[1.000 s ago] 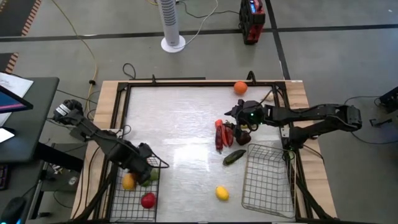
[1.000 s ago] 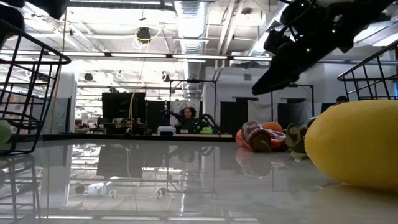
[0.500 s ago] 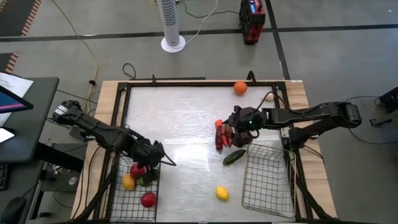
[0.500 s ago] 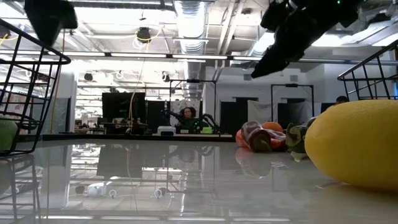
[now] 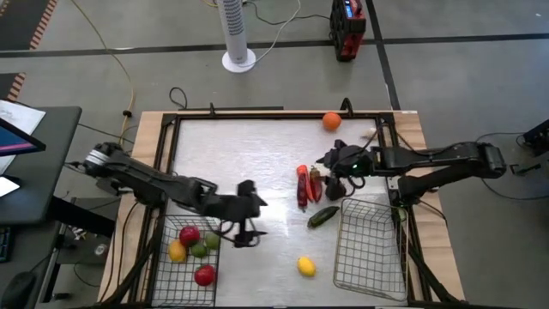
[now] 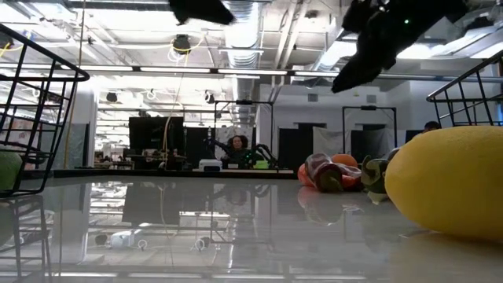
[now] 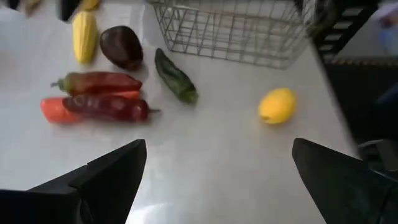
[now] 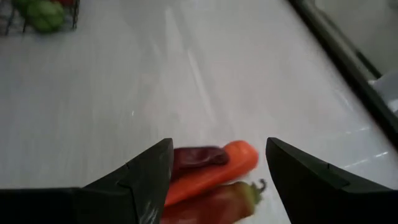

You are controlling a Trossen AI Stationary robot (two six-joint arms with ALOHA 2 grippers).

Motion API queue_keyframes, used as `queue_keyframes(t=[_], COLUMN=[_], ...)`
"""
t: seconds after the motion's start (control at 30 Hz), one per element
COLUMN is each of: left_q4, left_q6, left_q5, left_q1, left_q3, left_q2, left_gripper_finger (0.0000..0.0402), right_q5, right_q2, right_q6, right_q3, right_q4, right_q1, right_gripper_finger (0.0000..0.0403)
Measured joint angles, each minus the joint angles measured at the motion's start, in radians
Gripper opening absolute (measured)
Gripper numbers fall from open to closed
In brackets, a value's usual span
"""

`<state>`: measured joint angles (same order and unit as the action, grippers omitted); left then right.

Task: Sort produce into baskets
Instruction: Put the bottom yellow lemon into the black wire basket

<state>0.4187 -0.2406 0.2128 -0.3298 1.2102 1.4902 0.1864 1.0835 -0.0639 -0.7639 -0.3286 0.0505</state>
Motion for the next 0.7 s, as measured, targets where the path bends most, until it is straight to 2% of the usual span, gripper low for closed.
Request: queue_keyframes(t=[0.17,0.3,0.43,0.6,0.7], left_q4=[-0.128,-0.196,-0.175,-0.021,0.060], left_q6=[0.119,0.149,0.189,0.285,0.341], left_q5=[-0.067,-0.168,-0.241,-0.217,-0.210], left_q1=[0.072,0.101,0.090,0.058,0.045], left_q3=[-0.001,0.048,0.184,0.405,0.525], left_q2=[0.137,0.244,0.370,0.532,0.619], left_gripper_finger=[0.0388,0.0375,0.0364,0.0360,0.0359], right_q5=[0.037,0.130,0.182,0.185,0.231], right_q2=[-0.111,-0.205,-0.293,-0.371,-0.399], right_q6=[0.001,0.008,0.011,0.004,-0.016], right_q3=[0.000,0.000,0.000,0.000,0.001], right_q4=[-0.019,-0.020,-0.028,-0.057,-0.092], right_q1=[0.032,0.043,0.052,0.064,0.064], right_gripper_finger=[0.0285,0.0285,0.0285,0.0285,0.0286])
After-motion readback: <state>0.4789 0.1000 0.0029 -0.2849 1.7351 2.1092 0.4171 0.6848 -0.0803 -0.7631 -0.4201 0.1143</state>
